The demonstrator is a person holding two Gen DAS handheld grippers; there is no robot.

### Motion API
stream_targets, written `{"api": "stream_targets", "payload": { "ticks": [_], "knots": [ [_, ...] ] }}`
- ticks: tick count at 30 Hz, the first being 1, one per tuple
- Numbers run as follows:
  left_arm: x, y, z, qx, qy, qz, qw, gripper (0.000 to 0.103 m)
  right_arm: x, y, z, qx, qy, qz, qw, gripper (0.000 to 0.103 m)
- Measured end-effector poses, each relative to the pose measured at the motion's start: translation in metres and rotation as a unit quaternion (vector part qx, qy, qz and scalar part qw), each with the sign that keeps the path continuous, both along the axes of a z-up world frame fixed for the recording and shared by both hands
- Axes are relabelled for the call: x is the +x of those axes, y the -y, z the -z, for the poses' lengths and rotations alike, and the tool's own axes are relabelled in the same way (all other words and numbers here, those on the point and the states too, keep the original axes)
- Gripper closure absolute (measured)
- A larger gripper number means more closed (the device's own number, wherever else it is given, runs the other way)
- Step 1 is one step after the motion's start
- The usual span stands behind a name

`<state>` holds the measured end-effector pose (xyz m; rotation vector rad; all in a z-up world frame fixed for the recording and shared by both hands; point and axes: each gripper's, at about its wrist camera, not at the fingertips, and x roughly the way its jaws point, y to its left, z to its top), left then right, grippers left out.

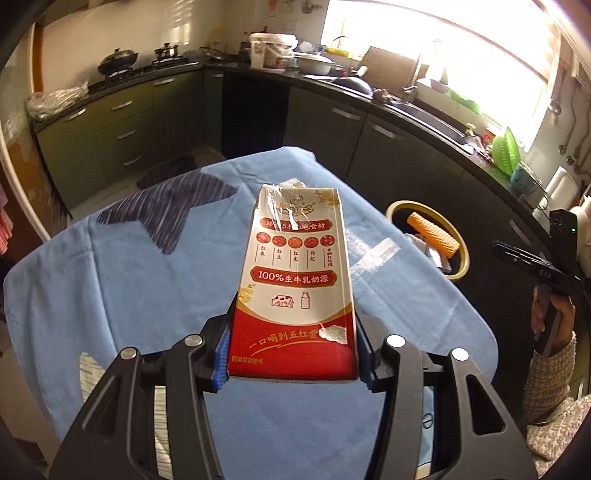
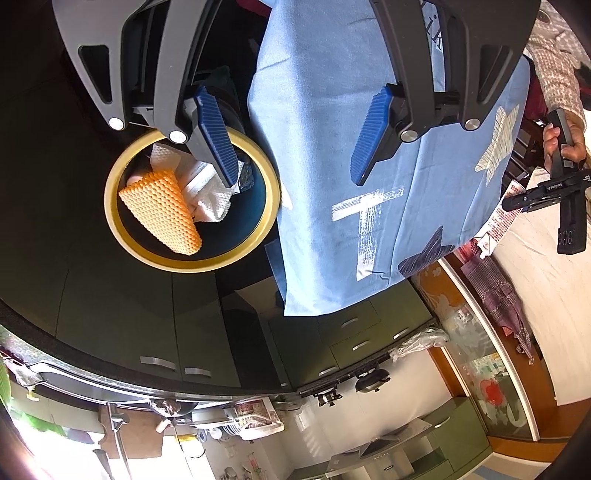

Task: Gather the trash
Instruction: 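Lift the milk carton with the left gripper and carry it over the bin, then open the left gripper to drop the milk carton into the bin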

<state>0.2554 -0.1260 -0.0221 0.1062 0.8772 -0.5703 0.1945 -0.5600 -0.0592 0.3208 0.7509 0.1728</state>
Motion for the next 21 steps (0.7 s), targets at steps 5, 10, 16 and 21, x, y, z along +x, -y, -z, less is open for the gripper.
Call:
{"api": "stream_targets", "payload": {
  "ticks": [5,10,16,21],
  "knots": [
    [-0.002,0.085,-0.016,0.000,-0.005,0.095,0.9955,0.053,-0.025,0.027,-0.011,0.002,0.021,0.028,0.999,0.037],
    [0.010,0.183,-0.003,0.014,-0.029,0.160,0.9865,0.053,-0.051,0.066,-0.010,0.017,0.033,0.063,0.997,0.037],
    [0.044,0.279,0.038,0.039,-0.073,0.192,0.9779,0.053,-0.080,0.114,0.001,0.042,0.036,0.105,0.993,0.037],
    [0.068,0.330,0.072,0.055,-0.093,0.184,0.9769,0.053,-0.099,0.142,0.014,0.061,0.033,0.131,0.989,0.037]
  ]
}}
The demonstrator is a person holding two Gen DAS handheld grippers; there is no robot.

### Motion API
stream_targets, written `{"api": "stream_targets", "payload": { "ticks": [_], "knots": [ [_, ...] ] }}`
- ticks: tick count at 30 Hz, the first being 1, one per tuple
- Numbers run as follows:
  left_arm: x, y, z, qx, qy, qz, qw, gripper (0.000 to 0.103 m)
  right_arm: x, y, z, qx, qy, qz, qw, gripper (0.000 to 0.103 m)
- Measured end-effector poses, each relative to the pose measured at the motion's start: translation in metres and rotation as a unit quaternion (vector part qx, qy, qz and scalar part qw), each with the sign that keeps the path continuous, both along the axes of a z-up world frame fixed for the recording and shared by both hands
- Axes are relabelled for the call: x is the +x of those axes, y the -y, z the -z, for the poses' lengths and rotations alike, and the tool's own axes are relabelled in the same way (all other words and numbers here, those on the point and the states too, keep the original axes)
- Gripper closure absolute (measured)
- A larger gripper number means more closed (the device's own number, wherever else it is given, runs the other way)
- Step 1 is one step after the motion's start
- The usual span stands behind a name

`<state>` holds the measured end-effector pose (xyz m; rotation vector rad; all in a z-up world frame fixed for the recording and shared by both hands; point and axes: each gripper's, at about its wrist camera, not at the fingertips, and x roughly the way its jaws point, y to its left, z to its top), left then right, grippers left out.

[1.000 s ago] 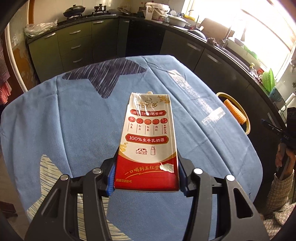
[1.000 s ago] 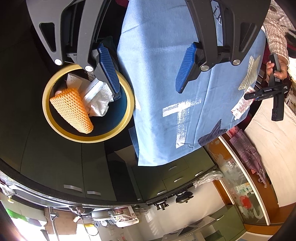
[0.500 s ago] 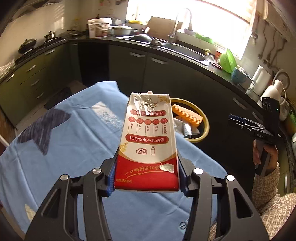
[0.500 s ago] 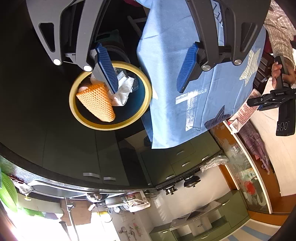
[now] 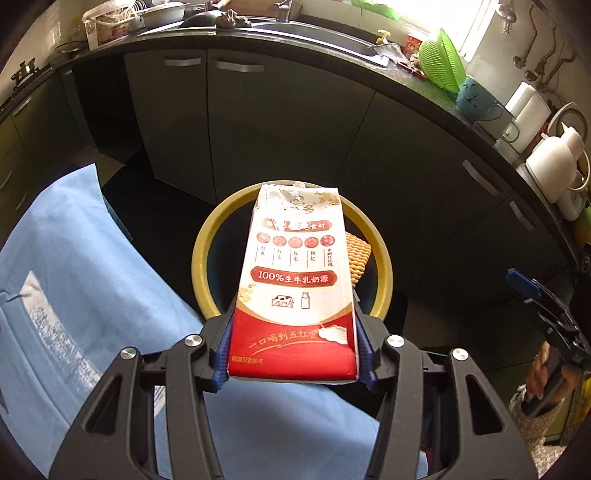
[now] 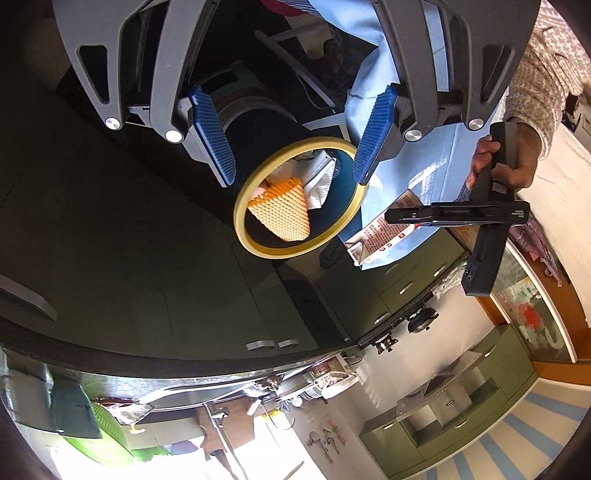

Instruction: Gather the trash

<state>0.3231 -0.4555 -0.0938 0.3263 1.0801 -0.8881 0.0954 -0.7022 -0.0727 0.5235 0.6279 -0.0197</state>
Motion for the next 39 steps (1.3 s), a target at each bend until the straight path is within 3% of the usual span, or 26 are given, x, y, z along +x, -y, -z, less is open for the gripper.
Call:
{"api": "stream_targets", "payload": {
  "ticks": [8,11,13,15,18,22,26,28,33,36,39],
  "knots": [
    [0.029,0.032,0.033,0.033,-0.003,-0.029,0.9990,0.052,-0.010,0.017,0.008,0.013,0.002,0.015,1.000,0.037],
    [0.041,0.034,0.049,0.054,-0.012,-0.046,0.9974,0.027,-0.011,0.015,0.009,0.013,-0.002,0.013,1.000,0.037],
    [0.039,0.029,0.049,0.050,-0.015,-0.046,0.9976,0.027,-0.012,0.012,0.007,0.011,0.000,0.011,1.000,0.036],
    [0.031,0.019,0.038,0.026,-0.027,-0.041,0.9985,0.026,-0.011,0.010,0.004,0.009,0.001,0.010,1.000,0.036],
    [0.008,-0.004,0.004,-0.018,-0.013,-0.035,0.9991,0.025,-0.008,0.009,0.000,0.007,0.005,0.007,1.000,0.035],
    [-0.037,-0.062,-0.053,-0.088,0.062,-0.044,0.9933,0.007,-0.005,-0.003,-0.005,0.002,0.009,-0.011,1.000,0.035],
    [-0.094,-0.132,-0.093,-0.125,0.156,-0.078,0.9767,0.007,-0.004,-0.022,-0.012,-0.007,0.010,-0.034,0.999,0.030],
    [-0.124,-0.172,-0.105,-0.123,0.204,-0.109,0.9650,0.007,-0.003,-0.034,-0.014,-0.013,0.009,-0.050,0.999,0.030],
    [-0.199,-0.266,-0.116,-0.080,0.310,-0.224,0.9204,0.007,-0.006,-0.069,-0.023,-0.042,0.013,-0.077,0.996,0.029],
    [-0.234,-0.315,-0.117,-0.063,0.332,-0.294,0.8941,0.007,-0.013,-0.093,-0.034,-0.057,0.027,-0.096,0.993,0.024],
    [-0.254,-0.354,-0.112,-0.047,0.318,-0.353,0.8786,0.007,-0.023,-0.118,-0.045,-0.079,0.040,-0.116,0.989,0.019]
  ]
}}
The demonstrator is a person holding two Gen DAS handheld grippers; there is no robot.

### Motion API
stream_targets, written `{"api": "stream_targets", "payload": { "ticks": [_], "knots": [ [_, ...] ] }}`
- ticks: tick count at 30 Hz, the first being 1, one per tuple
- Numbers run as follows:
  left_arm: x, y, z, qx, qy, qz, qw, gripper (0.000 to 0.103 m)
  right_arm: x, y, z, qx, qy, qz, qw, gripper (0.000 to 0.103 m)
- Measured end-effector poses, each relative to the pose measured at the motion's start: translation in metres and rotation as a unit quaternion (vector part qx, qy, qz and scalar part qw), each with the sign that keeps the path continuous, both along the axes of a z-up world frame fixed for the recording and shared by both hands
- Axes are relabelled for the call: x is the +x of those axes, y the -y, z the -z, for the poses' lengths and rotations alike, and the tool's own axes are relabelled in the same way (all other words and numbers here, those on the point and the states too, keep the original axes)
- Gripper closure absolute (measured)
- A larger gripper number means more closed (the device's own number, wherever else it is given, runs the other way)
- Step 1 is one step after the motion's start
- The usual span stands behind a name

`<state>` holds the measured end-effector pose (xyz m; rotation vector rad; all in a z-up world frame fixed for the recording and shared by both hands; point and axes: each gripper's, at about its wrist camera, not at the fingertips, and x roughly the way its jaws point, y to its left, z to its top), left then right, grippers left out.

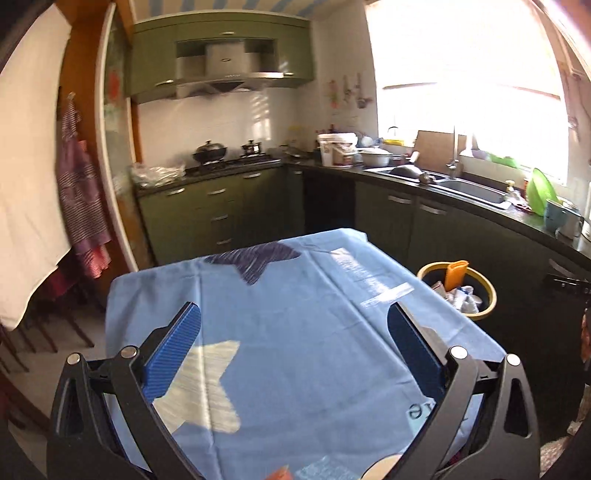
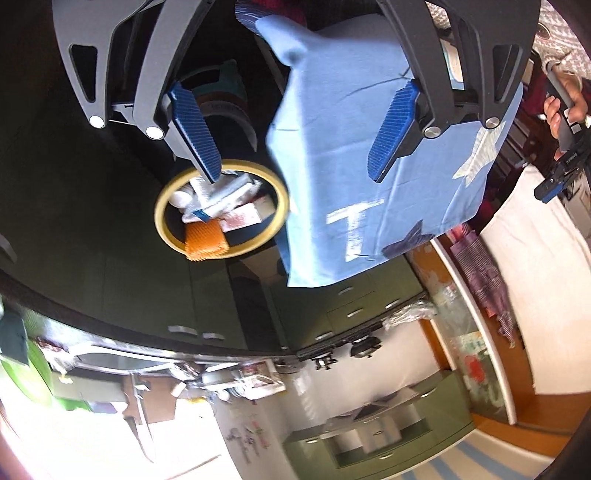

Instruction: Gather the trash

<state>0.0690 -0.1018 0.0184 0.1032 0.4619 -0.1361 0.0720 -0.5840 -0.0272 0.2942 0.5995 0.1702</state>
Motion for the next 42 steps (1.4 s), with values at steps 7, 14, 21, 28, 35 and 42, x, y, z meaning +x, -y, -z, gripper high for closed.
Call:
{"api": "stream_targets", "payload": {
  "ticks": [7,14,21,28,35,42],
  "knots": [
    [-0.044,-0.056,0.000,-0.024,0.000,-0.080,0.9965,0.007,-0.033,-0.053,-0.026,-0.062,0.039,-0.016,0.997,0.006],
    [-0.079,-0.079,-0.013,-0.042,0.027,-0.103,0.9935,0.007,-0.067,-0.080,-0.040,-0.127,0.069,0.014,0.989,0.005],
    [-0.102,-0.081,-0.018,-0.043,0.044,-0.109,0.9922,0.007,-0.082,-0.080,-0.039,-0.128,0.072,0.017,0.989,0.005],
    [-0.115,-0.077,-0.020,-0.036,0.055,-0.104,0.9924,0.007,-0.085,-0.078,-0.042,-0.125,0.077,0.010,0.989,0.005],
    [-0.111,-0.079,-0.017,-0.036,0.050,-0.105,0.9926,0.007,-0.082,-0.082,-0.043,-0.127,0.076,0.005,0.989,0.005],
    [-0.110,-0.074,-0.014,-0.034,0.045,-0.101,0.9934,0.007,-0.081,-0.081,-0.041,-0.126,0.075,0.004,0.989,0.005]
  ]
}}
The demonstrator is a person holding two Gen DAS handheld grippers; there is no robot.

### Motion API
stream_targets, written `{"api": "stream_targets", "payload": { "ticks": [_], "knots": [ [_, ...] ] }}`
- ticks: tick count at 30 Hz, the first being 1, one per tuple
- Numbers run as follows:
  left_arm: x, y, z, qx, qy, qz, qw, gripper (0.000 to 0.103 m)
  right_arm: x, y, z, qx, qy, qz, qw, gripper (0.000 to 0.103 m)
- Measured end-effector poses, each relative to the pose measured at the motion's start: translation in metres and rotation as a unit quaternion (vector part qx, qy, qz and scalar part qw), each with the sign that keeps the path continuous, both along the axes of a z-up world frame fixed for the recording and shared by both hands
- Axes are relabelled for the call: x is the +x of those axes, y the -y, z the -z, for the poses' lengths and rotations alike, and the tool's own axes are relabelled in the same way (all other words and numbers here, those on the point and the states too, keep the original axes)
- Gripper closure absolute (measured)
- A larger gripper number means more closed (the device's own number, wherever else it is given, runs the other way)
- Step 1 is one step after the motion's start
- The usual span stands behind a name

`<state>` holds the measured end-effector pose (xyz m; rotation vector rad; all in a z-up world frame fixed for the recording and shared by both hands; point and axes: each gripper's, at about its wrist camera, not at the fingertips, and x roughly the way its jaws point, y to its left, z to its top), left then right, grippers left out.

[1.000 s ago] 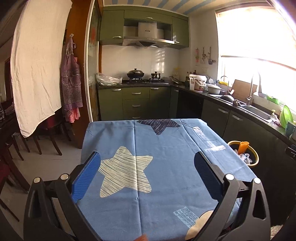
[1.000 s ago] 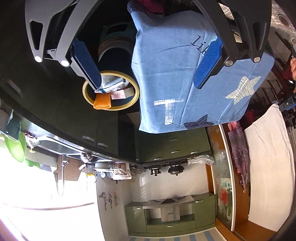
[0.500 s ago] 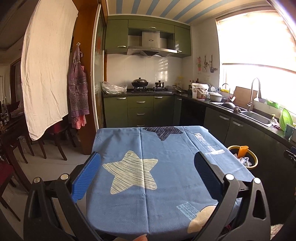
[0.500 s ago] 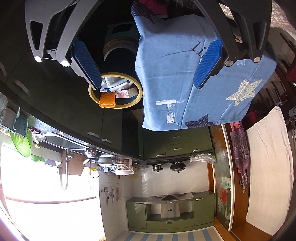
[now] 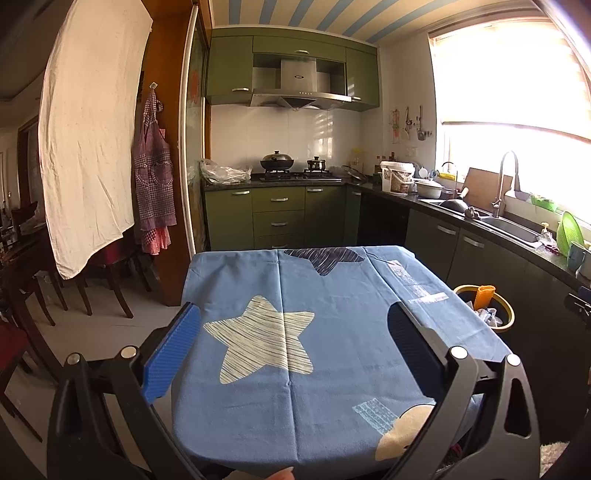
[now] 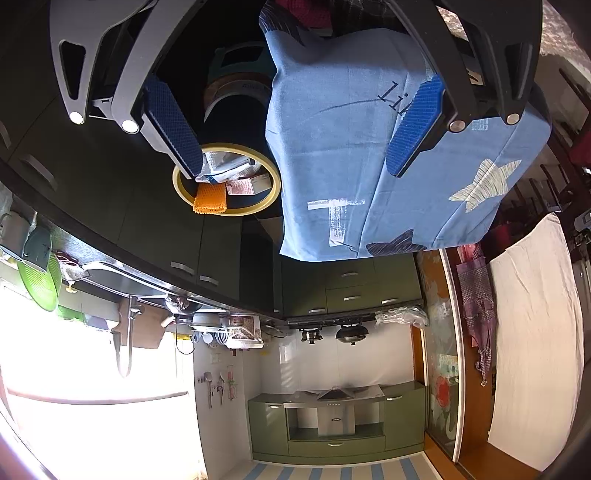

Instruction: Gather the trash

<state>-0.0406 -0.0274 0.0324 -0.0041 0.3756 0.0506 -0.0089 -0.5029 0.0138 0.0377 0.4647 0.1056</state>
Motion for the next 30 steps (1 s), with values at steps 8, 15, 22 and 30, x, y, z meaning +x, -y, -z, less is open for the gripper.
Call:
{"api": "stream_targets", "payload": {
  "ticks": [8,15,22,30],
  "knots": [
    [0.0013,0.0012,0.0010,-0.001,-0.002,0.003,1.0000,0.007,0.0001,0.0000,-0.0001,0.000,0.000,0.000,1.000,0.005],
    [0.0010,0.0035,0.0023,0.001,-0.003,0.004,1.0000,0.007,0.0002,0.0000,-0.0002,0.001,-0.001,0.000,1.000,0.005],
    [0.0012,0.0030,0.0039,-0.001,-0.004,0.007,1.0000,0.007,0.0001,0.0000,0.0017,0.002,-0.001,0.000,1.000,0.005],
    [0.0016,0.0040,0.0042,-0.002,-0.006,0.010,0.9999,0.007,0.0002,-0.0001,0.0017,0.002,-0.001,0.000,1.000,0.005]
  ]
}}
